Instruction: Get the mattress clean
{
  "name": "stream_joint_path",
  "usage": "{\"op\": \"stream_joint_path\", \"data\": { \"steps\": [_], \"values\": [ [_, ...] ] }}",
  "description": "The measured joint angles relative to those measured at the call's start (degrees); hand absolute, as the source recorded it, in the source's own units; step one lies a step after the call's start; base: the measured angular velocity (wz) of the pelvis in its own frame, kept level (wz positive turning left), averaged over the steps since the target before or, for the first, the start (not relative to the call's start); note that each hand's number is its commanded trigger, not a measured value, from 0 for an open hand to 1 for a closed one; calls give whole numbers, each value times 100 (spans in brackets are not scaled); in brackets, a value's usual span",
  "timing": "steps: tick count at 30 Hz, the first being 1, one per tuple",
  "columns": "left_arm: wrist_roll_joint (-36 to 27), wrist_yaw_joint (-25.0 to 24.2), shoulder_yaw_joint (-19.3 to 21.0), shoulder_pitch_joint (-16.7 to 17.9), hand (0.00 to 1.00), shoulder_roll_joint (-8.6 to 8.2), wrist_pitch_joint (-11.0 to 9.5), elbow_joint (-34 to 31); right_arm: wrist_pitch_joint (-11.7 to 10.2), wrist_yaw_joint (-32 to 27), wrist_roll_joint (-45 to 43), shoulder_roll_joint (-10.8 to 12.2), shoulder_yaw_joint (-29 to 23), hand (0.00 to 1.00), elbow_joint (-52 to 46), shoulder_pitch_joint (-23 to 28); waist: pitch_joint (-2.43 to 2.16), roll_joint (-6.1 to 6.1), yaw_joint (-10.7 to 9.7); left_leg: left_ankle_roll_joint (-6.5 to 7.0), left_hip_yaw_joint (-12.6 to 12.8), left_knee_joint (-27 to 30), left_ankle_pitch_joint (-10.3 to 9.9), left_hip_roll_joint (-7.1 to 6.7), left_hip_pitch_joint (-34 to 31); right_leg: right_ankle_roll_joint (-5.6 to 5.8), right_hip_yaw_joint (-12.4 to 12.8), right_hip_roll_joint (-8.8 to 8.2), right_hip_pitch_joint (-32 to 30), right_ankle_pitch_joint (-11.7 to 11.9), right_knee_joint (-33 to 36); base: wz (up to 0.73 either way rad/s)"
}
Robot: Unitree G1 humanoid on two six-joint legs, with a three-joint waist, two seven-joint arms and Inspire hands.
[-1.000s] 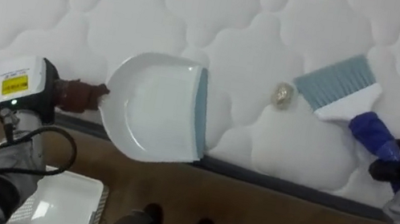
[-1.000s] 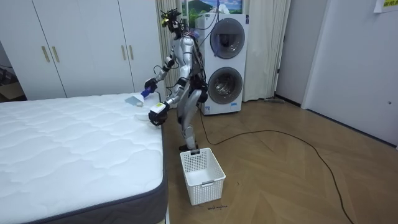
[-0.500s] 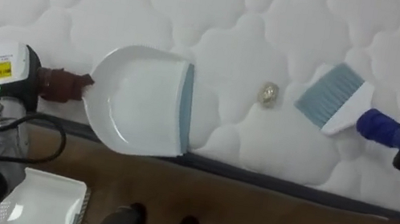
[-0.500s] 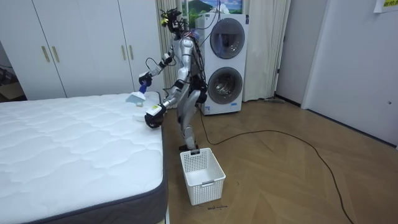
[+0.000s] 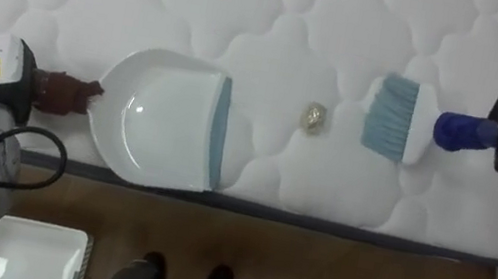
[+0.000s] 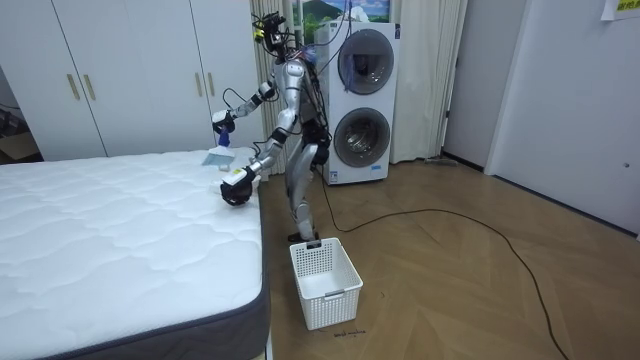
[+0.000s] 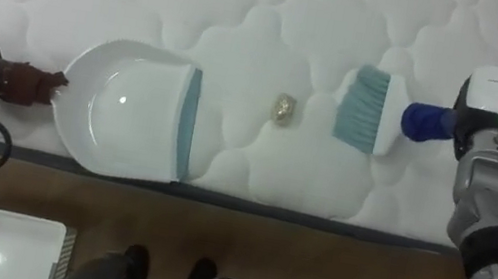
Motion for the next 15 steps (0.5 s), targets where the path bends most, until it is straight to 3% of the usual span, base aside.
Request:
{"op": "stream_joint_path", "data": {
  "steps": [10, 15],
  "values": [
    [71, -222, 0, -21, 100, 57, -119, -159, 99, 679, -292, -48, 412, 100, -513, 62, 24, 27, 114, 1, -31, -90, -1, 139, 46, 33, -84, 193, 249, 276, -516, -4],
    [102, -252, -41, -21, 100, 80, -183, -251, 108, 1033, -506, -76, 536, 100, -1078, 181, 31, 39, 143, 0, -36, -164, 0, 141, 107, 32, -98, 210, 315, 315, -602, -1]
  ]
}}
